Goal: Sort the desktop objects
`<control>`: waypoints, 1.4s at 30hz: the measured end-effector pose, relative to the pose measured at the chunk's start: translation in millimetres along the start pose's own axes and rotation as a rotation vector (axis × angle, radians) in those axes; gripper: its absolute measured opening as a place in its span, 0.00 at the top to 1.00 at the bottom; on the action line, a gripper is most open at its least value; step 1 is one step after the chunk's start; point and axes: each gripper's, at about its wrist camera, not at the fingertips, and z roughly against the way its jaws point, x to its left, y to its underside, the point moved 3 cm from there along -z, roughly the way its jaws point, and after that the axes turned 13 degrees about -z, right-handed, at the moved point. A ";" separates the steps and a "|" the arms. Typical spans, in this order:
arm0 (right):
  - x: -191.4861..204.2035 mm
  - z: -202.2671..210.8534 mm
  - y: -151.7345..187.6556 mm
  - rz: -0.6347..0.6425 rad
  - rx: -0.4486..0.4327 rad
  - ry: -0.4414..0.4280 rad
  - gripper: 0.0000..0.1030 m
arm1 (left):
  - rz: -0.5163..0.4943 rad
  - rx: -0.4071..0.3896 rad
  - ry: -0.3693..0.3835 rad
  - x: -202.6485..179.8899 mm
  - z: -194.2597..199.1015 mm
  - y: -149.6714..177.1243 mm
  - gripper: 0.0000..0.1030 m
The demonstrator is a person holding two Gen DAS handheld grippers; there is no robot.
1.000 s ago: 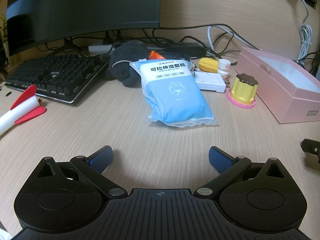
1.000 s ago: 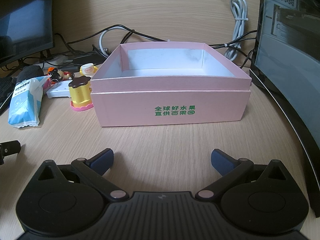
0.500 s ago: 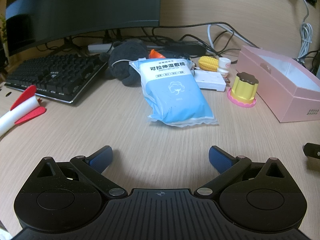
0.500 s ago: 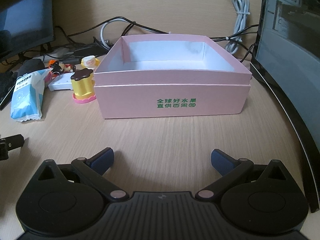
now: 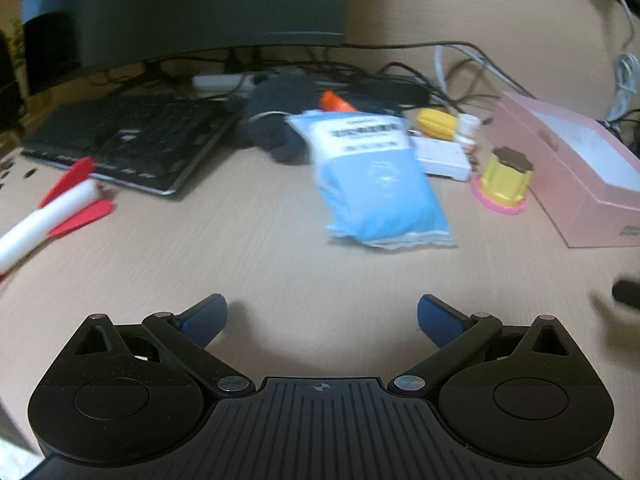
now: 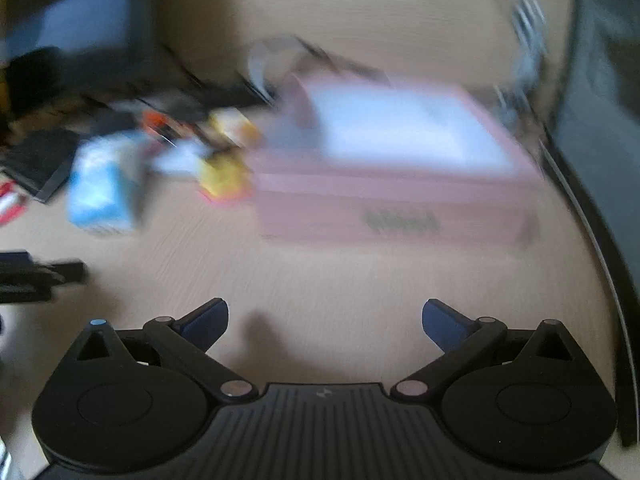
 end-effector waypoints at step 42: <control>120.5 -32.5 -46.8 0.218 -0.127 -0.058 0.58 | -0.122 -0.029 0.070 -5.1 45.2 12.3 0.00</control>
